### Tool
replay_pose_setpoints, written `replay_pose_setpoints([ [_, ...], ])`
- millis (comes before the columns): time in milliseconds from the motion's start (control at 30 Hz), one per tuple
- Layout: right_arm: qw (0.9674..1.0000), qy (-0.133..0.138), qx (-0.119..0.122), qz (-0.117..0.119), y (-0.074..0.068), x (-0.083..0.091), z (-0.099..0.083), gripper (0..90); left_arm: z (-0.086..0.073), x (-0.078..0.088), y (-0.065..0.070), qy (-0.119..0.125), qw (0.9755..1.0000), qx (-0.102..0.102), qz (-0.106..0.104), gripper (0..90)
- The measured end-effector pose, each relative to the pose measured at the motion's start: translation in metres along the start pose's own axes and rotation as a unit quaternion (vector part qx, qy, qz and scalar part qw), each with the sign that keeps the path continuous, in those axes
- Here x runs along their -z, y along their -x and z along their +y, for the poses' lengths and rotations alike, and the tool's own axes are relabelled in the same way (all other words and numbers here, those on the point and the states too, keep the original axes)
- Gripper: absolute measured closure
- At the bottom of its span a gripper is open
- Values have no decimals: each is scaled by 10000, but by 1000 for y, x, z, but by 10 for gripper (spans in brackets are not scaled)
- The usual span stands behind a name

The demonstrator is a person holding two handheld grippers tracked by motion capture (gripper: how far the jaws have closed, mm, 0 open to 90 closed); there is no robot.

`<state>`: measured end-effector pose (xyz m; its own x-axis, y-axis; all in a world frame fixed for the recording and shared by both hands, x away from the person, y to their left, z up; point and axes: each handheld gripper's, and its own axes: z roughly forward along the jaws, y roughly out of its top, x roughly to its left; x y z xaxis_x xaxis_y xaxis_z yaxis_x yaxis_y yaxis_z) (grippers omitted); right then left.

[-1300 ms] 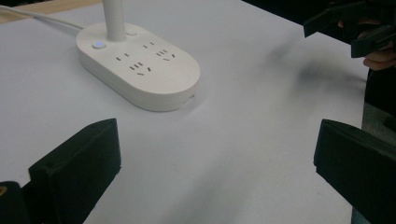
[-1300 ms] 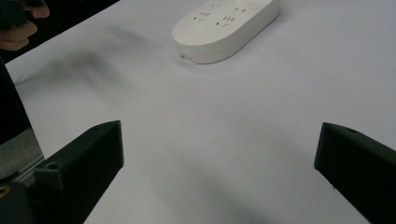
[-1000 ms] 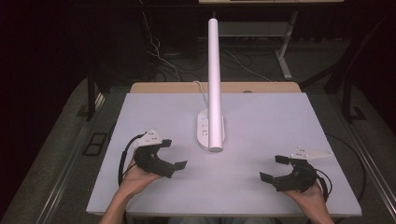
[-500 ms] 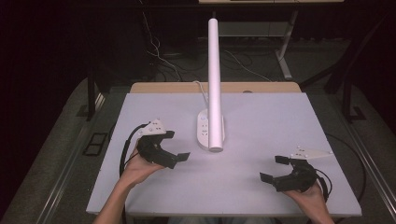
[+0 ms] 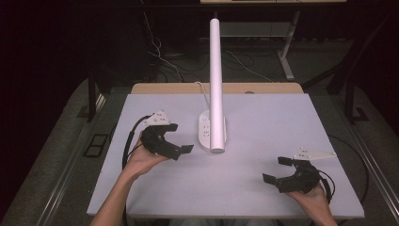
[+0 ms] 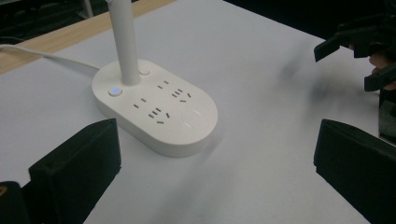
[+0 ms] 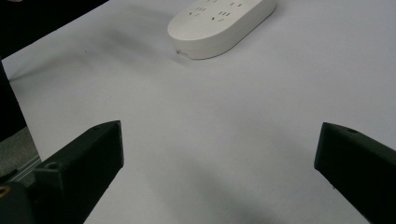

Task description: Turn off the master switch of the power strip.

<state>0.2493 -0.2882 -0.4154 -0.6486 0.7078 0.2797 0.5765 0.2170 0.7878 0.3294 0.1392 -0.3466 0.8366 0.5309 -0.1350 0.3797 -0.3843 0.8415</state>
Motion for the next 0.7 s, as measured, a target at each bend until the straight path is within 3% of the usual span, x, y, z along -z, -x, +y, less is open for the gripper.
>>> replay_pose_setpoints([
  [700, 10000, -31, 1, -2, 0, 0, 0, 6, 27, -17, -22, -249, 9996, -43, 113, 0],
])
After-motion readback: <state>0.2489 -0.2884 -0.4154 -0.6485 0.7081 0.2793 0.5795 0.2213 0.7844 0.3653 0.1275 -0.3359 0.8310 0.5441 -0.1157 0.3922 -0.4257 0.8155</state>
